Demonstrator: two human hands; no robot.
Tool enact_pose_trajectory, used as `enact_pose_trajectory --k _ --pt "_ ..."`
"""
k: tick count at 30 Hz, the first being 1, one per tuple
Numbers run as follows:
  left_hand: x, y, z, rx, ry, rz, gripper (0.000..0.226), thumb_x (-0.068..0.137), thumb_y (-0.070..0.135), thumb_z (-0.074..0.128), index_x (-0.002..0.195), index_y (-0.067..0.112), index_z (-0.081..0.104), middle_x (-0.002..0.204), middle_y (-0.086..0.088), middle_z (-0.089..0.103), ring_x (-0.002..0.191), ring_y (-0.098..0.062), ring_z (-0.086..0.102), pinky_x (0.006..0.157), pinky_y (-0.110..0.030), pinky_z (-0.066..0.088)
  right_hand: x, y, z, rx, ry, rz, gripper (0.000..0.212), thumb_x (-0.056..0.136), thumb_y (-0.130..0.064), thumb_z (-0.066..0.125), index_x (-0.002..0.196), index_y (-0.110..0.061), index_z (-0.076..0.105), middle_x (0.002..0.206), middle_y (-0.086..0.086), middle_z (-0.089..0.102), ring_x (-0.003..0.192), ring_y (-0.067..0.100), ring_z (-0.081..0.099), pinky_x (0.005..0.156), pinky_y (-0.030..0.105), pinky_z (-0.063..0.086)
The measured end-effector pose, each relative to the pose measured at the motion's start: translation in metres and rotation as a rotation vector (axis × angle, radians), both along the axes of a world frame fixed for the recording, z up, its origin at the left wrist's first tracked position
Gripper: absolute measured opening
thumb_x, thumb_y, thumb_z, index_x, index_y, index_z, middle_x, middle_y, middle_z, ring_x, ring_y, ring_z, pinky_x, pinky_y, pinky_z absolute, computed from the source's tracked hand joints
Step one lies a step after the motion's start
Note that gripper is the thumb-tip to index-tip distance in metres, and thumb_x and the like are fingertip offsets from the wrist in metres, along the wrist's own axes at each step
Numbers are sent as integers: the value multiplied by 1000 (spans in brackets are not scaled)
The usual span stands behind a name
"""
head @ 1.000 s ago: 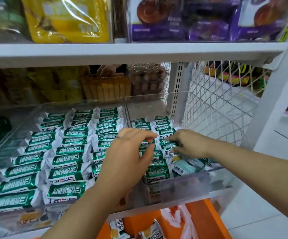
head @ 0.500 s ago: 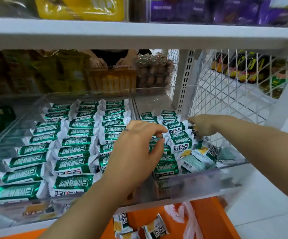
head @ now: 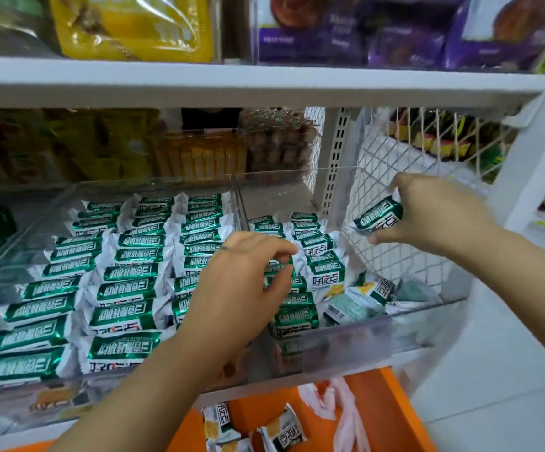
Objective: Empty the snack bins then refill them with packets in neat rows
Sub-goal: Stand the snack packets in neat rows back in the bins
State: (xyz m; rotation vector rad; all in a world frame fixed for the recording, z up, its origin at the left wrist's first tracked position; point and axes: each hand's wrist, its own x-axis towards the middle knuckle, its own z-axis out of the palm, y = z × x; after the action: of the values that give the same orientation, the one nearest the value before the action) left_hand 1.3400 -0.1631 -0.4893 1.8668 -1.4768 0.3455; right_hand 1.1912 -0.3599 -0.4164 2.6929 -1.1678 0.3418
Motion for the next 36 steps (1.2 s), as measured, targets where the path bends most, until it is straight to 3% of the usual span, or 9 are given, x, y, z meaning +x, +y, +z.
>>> enact_pose_trajectory --k 3,6,10,14,16,20,24,31,36 --pt "-7 -3 18 153 -86 26 24 87 29 66 111 31 65 103 17 64 102 -11 55 96 -36 43 -38 24 8 186 -239 43 63 52 -64 78 86 -23 43 72 -6 51 70 21 52 59 34 43" --pt "-24 -16 41 343 -127 -38 23 90 37 61 113 36 63 112 18 61 105 -9 55 99 -34 41 -68 40 8 323 -348 103 64 56 -59 78 101 -34 40 76 -9 55 71 14 54 61 34 46" --pt "-37 -55 50 645 164 -282 18 87 30 69 104 33 67 83 25 58 72 11 55 65 -7 42 -94 30 7 436 -186 125 53 63 -57 77 96 -31 45 71 -10 56 64 3 52 53 28 38" --pt "-43 -98 43 828 104 -350 27 85 21 72 111 25 69 84 17 60 57 13 51 55 -4 35 -114 17 -3 488 -26 151 48 66 -55 77 93 -30 46 73 -8 57 66 9 54 58 30 43" --pt "-49 -113 35 970 19 -372 36 84 17 71 119 24 65 92 13 62 69 6 55 65 -12 41 -122 13 -8 523 71 170 45 67 -54 77 90 -33 44 73 -9 56 65 8 53 59 29 42" --pt "-53 -131 9 1167 -409 -366 34 85 5 55 118 11 59 111 -13 56 100 -30 55 78 -29 42 -133 2 -12 559 181 209 42 69 -54 76 81 -35 40 71 -12 54 66 5 52 56 24 40" --pt "-52 -136 -1 1162 -614 -315 40 89 10 51 128 22 54 116 -12 47 109 -32 50 88 -40 46 -139 -5 -11 580 147 219 42 70 -55 75 80 -34 40 78 -11 57 70 8 54 61 27 46" --pt "-43 -124 25 851 -114 -300 60 73 40 73 128 22 56 120 -1 51 105 -13 50 95 -23 40 -139 -7 -6 577 60 245 42 71 -52 76 83 -34 40 78 -11 55 69 8 54 59 26 44" --pt "-39 -100 47 605 598 -269 41 67 55 67 102 33 69 100 4 71 92 -13 63 81 -25 49 -132 -2 -3 549 -89 300 42 73 -45 77 98 -36 46 74 -12 57 63 5 53 53 23 41"
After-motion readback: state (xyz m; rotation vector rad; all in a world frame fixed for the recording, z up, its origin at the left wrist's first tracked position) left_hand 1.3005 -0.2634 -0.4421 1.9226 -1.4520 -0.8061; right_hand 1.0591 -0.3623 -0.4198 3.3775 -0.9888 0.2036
